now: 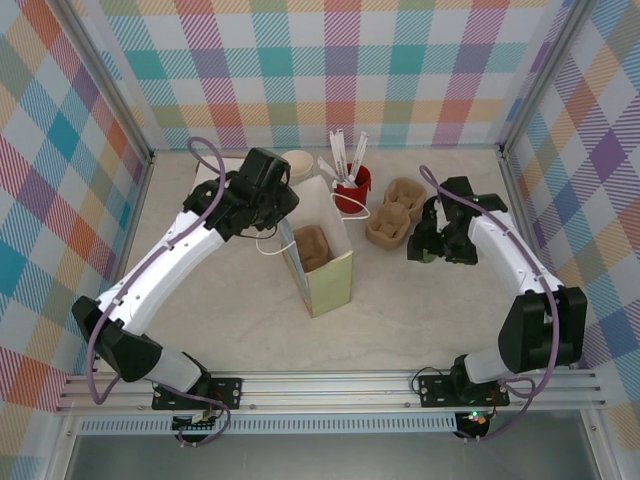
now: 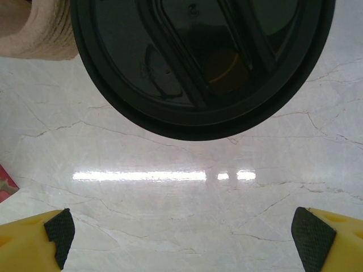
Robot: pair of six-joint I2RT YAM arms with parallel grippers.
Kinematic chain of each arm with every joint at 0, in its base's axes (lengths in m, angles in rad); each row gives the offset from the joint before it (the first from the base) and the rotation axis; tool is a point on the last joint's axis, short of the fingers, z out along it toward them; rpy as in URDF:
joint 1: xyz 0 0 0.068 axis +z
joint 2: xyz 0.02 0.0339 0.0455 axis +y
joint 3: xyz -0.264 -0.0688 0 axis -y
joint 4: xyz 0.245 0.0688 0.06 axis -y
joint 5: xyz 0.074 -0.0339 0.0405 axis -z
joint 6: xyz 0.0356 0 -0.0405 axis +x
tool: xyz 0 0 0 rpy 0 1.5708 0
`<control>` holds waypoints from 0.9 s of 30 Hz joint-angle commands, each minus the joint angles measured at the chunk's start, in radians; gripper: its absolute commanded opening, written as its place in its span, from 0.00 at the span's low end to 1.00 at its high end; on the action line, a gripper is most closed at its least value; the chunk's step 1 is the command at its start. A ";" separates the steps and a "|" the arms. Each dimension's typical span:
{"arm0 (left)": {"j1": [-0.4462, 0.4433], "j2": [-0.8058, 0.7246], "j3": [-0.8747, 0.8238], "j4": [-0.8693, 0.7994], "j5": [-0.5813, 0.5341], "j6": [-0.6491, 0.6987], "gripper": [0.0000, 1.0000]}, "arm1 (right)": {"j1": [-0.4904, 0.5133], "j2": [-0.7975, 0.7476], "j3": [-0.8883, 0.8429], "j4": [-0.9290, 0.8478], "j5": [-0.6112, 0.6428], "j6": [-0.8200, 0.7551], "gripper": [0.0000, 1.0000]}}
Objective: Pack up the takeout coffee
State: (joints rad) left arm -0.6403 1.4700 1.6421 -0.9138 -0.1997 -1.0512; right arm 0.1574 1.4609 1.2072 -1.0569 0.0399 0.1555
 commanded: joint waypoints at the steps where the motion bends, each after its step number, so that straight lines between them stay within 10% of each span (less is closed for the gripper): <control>1: 0.011 -0.056 -0.007 -0.021 -0.031 0.054 0.41 | -0.004 0.026 0.031 -0.030 -0.011 -0.023 1.00; 27: 0.015 -0.212 0.028 -0.172 -0.070 0.546 0.98 | -0.024 0.266 0.226 -0.088 0.022 -0.063 1.00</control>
State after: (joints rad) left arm -0.6357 1.3006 1.6981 -1.0790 -0.2543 -0.5526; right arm 0.1440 1.7042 1.3922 -1.1034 0.0521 0.1146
